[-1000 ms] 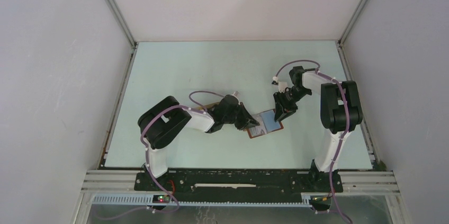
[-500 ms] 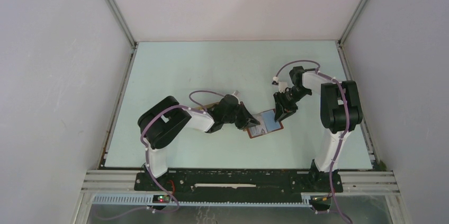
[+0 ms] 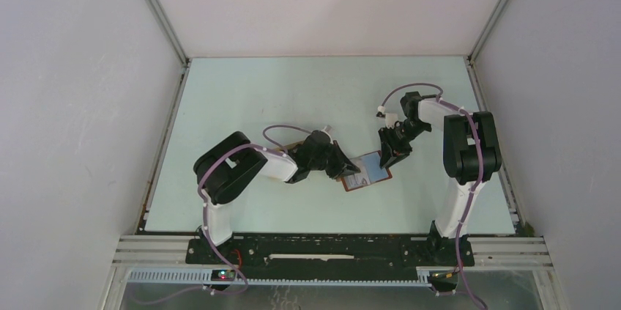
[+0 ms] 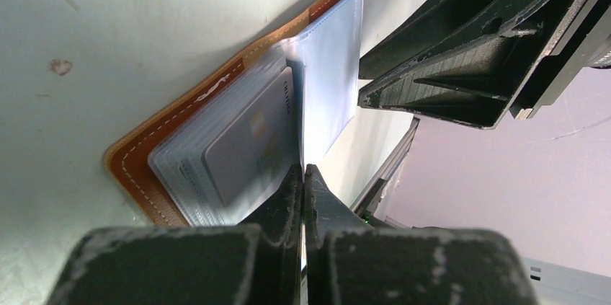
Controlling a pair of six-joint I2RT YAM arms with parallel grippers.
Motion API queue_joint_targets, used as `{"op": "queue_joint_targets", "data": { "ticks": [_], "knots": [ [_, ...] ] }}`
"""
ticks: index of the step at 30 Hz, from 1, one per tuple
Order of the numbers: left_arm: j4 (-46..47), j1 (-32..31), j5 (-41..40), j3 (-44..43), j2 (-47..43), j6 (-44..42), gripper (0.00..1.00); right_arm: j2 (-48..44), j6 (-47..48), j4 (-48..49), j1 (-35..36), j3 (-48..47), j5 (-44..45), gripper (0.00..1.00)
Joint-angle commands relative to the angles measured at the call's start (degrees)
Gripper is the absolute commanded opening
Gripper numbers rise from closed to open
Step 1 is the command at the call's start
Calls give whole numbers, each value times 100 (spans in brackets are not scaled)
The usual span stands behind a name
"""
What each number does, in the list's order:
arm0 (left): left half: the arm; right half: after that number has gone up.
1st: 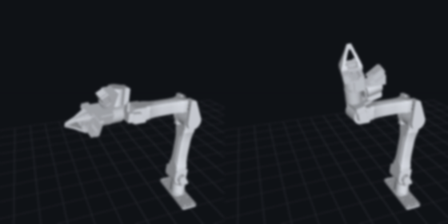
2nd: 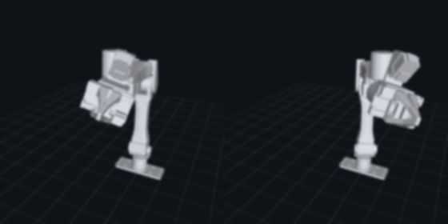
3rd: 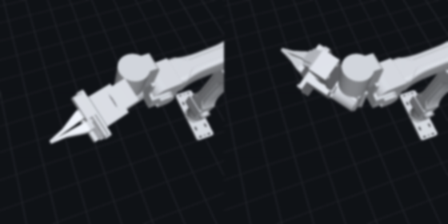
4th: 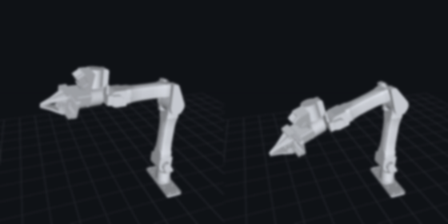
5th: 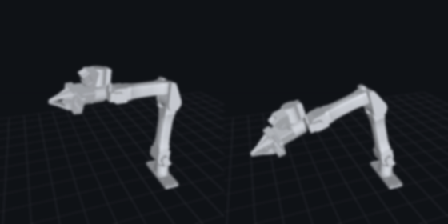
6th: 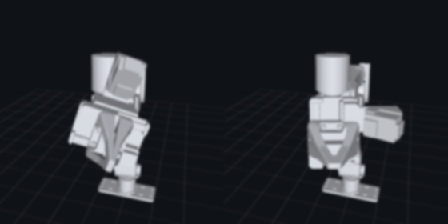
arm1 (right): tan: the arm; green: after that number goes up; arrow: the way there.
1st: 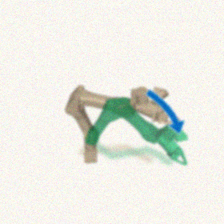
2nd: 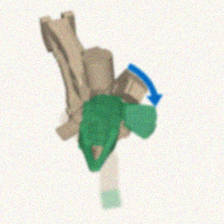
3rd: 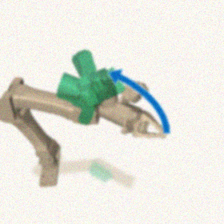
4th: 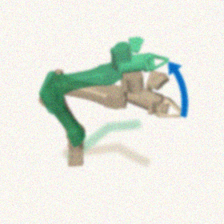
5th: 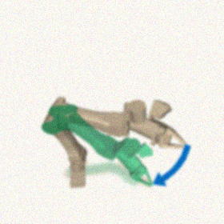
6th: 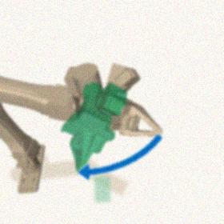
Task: Put the credit cards into the card holder
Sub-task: Insert the credit card into the card holder.
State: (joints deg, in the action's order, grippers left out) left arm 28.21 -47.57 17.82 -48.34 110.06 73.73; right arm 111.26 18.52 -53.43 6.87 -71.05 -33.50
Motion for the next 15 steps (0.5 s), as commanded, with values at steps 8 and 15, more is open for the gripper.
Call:
{"op": "queue_joint_targets", "data": {
  "ticks": [8,15],
  "knots": [
    [225,55,154,-221,251,220,0,35,-26,-26,-2,-50,-1,40],
    [-465,62,-65,-383,168,-23,0,19,-11,-44,4,-67,-17,41]
  ]
}}
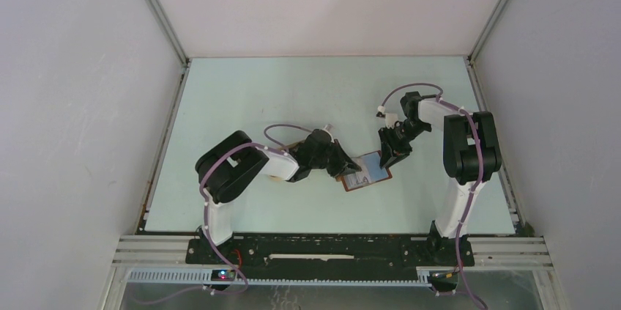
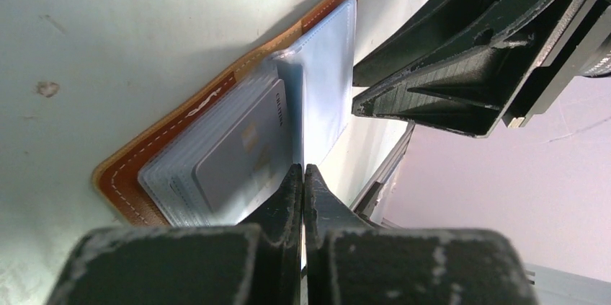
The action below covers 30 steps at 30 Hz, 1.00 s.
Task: Put the credit cards into the card holder
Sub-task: Insert the credit card into the card holder.
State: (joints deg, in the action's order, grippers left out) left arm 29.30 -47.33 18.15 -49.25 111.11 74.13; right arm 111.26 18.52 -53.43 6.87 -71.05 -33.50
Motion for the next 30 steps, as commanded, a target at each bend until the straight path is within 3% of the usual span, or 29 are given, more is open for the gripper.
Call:
{"op": "queue_joint_targets", "data": {
  "ticks": [1,8,22,30],
  "knots": [
    [-761,40,-155,-325,30,-129,1,18,-9,-39,7,-67,-17,41],
    [-1277,-29,-403,-642,6,-473,2,-5,2,-44,22,-67,-34,42],
    [-1204,-131,-399,-879,215,-383,8,-42,28,-43,33,-67,-34,42],
    [-1320,-141,-266,-985,308,-357,13,-412,161,19,-21,-67,77,53]
  ]
}}
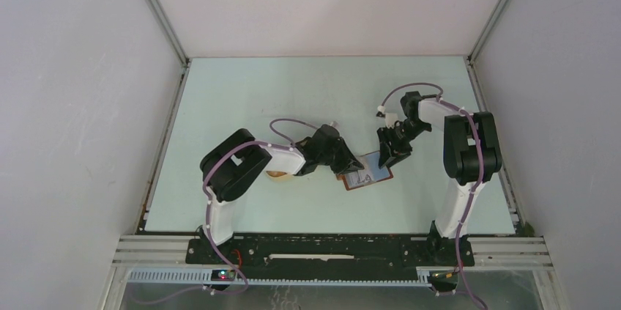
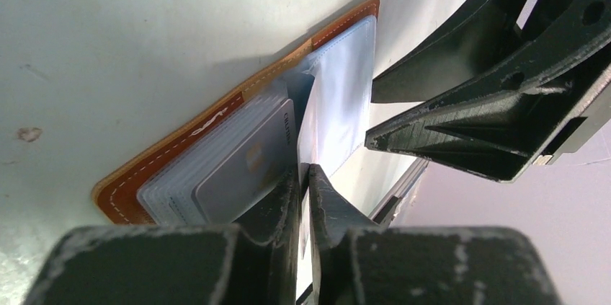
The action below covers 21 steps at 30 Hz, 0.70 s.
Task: Put the credit cards into the card holder
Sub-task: Insert the credit card into the card holder.
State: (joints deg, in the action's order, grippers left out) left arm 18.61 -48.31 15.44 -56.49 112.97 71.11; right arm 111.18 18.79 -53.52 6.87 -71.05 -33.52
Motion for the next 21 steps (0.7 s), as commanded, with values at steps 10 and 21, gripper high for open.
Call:
{"op": "queue_joint_targets", "data": {
  "ticks": [10,21],
  "knots": [
    [-386,-29,129,-356,251,-40,14,-993,311,184,-163,17,56,55],
    [-425,-6,246,-429,334,-59,15,-3024,1766,987,363,1054,-1422,32]
  ]
}}
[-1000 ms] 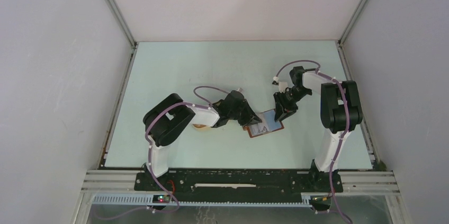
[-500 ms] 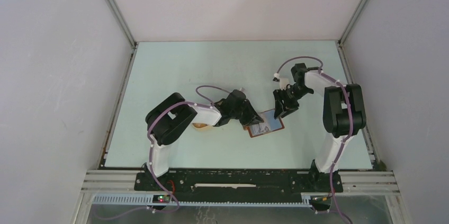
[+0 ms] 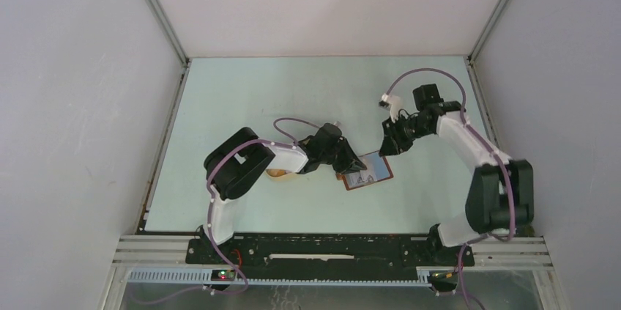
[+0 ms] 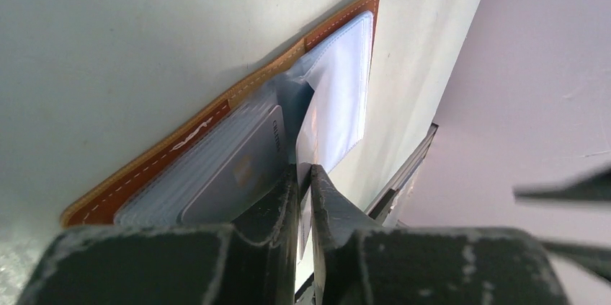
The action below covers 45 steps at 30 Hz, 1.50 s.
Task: Put the credit cards into the card holder
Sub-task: Insert the credit card into the card holder.
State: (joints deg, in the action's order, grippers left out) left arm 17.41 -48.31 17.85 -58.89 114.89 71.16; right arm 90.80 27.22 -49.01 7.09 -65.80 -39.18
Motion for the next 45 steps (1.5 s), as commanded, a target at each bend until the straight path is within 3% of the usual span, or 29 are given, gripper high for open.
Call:
{"op": "queue_joint_targets", "data": {
  "ticks": [1,4,6,12,19,29,45],
  "knots": [
    [-300,-5,18,-184,142,-60,15,-1215,1409,680,449,792,-1106,29],
    [-291,8,43,-191,146,-65,16,-1721,3817,536,978,1573,-1409,2],
    [-274,16,60,-185,154,-65,16,-1881,4223,861,1353,2006,-1096,0],
    [-208,26,88,-143,162,-53,17,-1844,3705,2483,2149,2505,256,0],
    [-168,33,101,-141,180,-39,18,-1602,3440,3493,2682,2751,1016,0],
    [-159,42,134,-159,190,-37,20,-1254,3473,3688,2973,2783,1670,0],
    [-159,42,136,-140,178,-24,24,-1247,3612,3466,2639,2800,1968,0]
  ]
}}
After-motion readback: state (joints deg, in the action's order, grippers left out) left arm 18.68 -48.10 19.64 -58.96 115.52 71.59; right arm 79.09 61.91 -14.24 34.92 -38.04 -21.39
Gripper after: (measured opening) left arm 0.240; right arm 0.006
